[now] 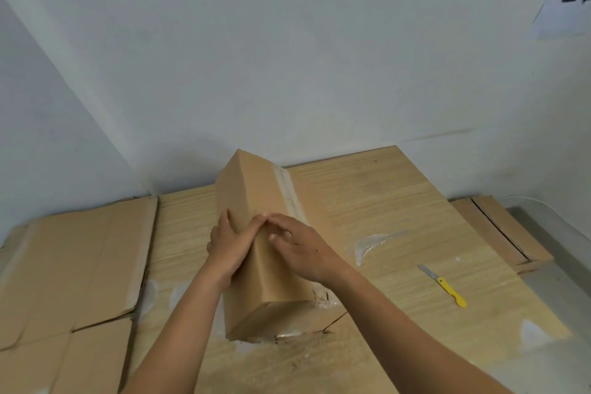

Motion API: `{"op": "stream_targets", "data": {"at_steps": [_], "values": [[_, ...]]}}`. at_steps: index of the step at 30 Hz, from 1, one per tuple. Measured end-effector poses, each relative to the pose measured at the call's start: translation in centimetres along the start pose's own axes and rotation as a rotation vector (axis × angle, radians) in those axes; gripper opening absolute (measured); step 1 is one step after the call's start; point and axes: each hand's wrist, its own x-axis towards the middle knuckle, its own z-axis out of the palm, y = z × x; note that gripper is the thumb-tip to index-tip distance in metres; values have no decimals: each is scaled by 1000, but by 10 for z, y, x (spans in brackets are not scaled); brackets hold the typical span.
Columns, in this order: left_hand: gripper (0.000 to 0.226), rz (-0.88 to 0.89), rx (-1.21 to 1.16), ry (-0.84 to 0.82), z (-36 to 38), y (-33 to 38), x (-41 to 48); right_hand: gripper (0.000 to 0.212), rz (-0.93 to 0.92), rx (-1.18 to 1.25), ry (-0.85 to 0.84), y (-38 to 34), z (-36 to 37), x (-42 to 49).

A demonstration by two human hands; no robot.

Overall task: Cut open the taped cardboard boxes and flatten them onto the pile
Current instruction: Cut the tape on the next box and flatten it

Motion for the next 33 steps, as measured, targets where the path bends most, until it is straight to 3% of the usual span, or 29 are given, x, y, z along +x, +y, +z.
{"op": "stream_targets", "data": {"at_steps": [4,6,9,14,17,21,25,29,33], "values": [[113,-17,-182,-5,-10,-13,2,40,88,-187,106,27,-9,6],[105,-9,-273,-23,-8,-20,1,49,239,-320,160,52,-17,10],[87,-33,-371,-74,5,-36,0,70,421,-425,108,84,-25,4],[63,-46,-355,-161,8,-57,5,73,402,-434,131,104,-20,-8],[55,4,-187,-101,5,-57,8,72,379,-528,156,101,-6,-7],[74,117,309,-17,14,-59,6,72,355,-669,170,100,14,-5],[66,345,768,-15,40,-61,-1,72,374,-683,152,102,16,-3],[84,482,931,1,53,-74,-1,66,306,-607,113,109,6,-7],[83,495,977,42,54,-79,2,54,277,-478,118,126,-17,-15]]}}
